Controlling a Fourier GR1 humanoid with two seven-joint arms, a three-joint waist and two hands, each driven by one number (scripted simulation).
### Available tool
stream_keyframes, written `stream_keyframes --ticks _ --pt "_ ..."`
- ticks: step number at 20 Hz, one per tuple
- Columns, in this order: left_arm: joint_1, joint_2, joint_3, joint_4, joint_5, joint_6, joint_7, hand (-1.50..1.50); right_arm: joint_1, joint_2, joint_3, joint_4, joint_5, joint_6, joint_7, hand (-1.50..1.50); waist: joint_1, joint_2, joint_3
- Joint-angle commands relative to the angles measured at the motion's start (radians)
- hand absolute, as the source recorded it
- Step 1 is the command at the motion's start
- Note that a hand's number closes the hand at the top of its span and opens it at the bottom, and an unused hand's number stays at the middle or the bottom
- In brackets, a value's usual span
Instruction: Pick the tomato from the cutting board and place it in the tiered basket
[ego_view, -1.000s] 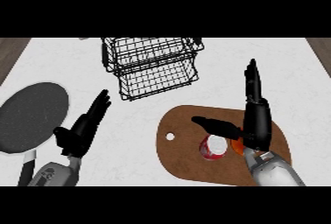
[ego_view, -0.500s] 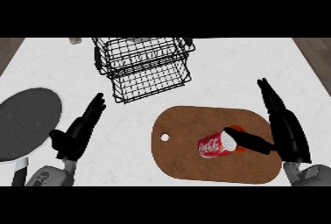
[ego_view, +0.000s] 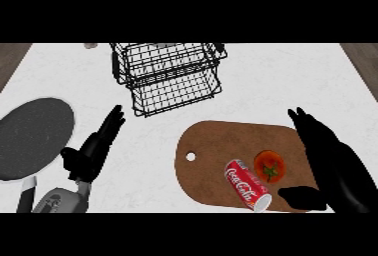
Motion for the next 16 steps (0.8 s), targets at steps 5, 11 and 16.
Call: stream_keyframes --ticks 5,11,16 --pt "0.006 -0.007 0.005 0.011 -0.012 -0.034 -0.031 0.0 -0.1 0.115 0.032 -0.172 0.095 0.161 0.443 -1.5 0.027 0.013 0.008" --pt "-0.01 -0.024 0.007 -0.017 -0.014 -0.005 0.019 0.0 -0.045 0.132 0.054 -0.09 0.185 0.217 0.463 -1.5 0.023 0.012 0.008" --pt "-0.028 -0.027 0.005 0.011 -0.031 -0.026 0.014 0.0 -0.042 0.231 0.005 -0.027 0.162 0.248 0.464 -1.5 0.028 0.017 0.008"
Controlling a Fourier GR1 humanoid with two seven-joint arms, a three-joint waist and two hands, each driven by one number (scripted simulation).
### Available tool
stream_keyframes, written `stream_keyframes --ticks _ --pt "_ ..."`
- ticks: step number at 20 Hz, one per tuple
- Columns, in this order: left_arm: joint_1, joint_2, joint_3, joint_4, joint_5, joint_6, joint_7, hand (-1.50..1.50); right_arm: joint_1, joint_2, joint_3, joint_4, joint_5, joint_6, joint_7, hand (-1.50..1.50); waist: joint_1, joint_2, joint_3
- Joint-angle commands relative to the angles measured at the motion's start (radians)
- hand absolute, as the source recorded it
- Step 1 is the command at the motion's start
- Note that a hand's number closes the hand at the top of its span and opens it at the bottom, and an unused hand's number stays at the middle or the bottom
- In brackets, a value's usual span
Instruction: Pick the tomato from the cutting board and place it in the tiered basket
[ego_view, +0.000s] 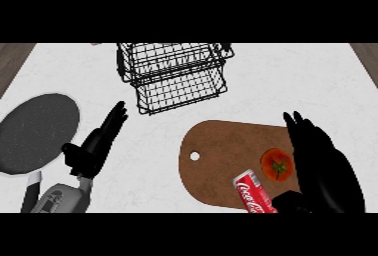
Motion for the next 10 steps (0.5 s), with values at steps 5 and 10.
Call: stream_keyframes --ticks 5,10 --pt "0.05 -0.034 -0.017 -0.034 -0.048 0.023 -0.016 0.0 0.071 0.167 0.007 0.129 0.138 -0.026 0.099 -1.5 0.009 0.002 0.002" --pt "0.053 -0.011 0.017 -0.036 -0.021 -0.027 -0.013 0.0 0.155 0.174 -0.05 0.135 0.18 -0.01 0.07 -1.5 0.003 0.001 0.002"
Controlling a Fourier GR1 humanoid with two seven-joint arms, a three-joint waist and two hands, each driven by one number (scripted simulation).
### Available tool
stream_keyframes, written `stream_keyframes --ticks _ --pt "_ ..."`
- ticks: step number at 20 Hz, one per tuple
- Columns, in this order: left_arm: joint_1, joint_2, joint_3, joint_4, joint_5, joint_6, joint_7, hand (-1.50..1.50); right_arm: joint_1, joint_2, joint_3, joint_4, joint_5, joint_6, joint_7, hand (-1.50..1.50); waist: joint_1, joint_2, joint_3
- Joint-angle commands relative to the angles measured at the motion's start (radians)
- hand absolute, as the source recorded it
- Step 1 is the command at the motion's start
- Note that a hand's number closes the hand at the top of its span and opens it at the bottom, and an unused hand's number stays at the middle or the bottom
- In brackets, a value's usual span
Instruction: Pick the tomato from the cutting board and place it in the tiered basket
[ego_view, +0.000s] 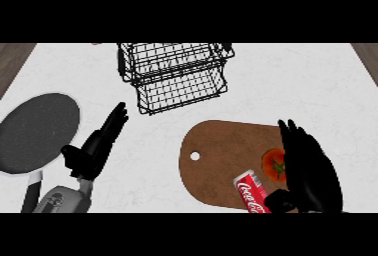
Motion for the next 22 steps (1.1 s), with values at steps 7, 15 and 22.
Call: stream_keyframes --ticks 7,15,22 --pt "-0.004 -0.03 0.018 0.013 -0.026 -0.021 0.004 0.0 0.091 0.088 -0.106 0.036 0.05 0.066 0.063 -1.5 -0.001 0.001 0.001" --pt "-0.003 -0.014 0.077 0.021 -0.04 -0.07 0.003 0.0 0.147 0.154 -0.164 0.106 0.119 0.042 -0.063 -1.5 0.0 0.001 0.001" --pt "-0.023 -0.078 0.063 -0.005 -0.074 -0.024 0.049 0.0 0.104 0.211 -0.202 0.258 0.166 -0.137 -0.313 1.5 0.006 0.003 0.002"
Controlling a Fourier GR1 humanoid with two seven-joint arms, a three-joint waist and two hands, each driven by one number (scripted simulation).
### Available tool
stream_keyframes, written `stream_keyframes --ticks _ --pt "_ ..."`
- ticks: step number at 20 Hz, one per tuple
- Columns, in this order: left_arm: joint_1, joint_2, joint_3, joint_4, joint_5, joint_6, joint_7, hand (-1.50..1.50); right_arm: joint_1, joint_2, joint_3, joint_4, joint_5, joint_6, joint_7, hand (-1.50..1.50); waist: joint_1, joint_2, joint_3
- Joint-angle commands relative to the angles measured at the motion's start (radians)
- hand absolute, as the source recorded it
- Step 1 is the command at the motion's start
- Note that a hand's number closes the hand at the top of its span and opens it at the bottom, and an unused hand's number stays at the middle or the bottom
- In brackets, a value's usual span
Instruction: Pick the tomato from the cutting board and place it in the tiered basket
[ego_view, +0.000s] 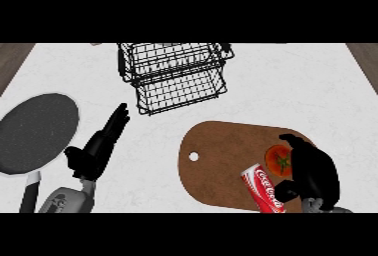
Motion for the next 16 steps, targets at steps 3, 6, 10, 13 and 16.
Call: stream_keyframes --ticks 3,6,10,13,16 --pt "0.045 -0.012 -0.005 -0.039 -0.026 -0.006 -0.01 0.0 -0.087 0.08 -0.013 0.085 0.054 -0.068 -0.069 1.5 0.012 0.011 0.014" --pt "-0.011 -0.028 0.024 0.041 -0.035 -0.019 -0.017 0.0 -0.024 0.091 0.025 0.051 0.099 -0.085 -0.094 1.5 0.003 0.011 0.014" --pt "0.034 -0.036 -0.005 -0.096 -0.062 0.003 0.067 0.0 -0.048 0.077 -0.036 0.027 0.081 -0.035 -0.123 1.5 0.008 0.009 0.014" --pt "-0.034 -0.04 0.082 0.078 -0.037 -0.07 -0.049 0.0 -0.011 0.12 -0.008 0.036 0.177 -0.092 -0.12 1.5 0.002 0.011 0.014" --pt "0.011 -0.01 0.051 0.017 -0.043 -0.075 -0.018 0.0 -0.151 -0.05 -0.176 0.207 -0.022 -0.039 -0.39 1.5 0.026 0.019 0.015"
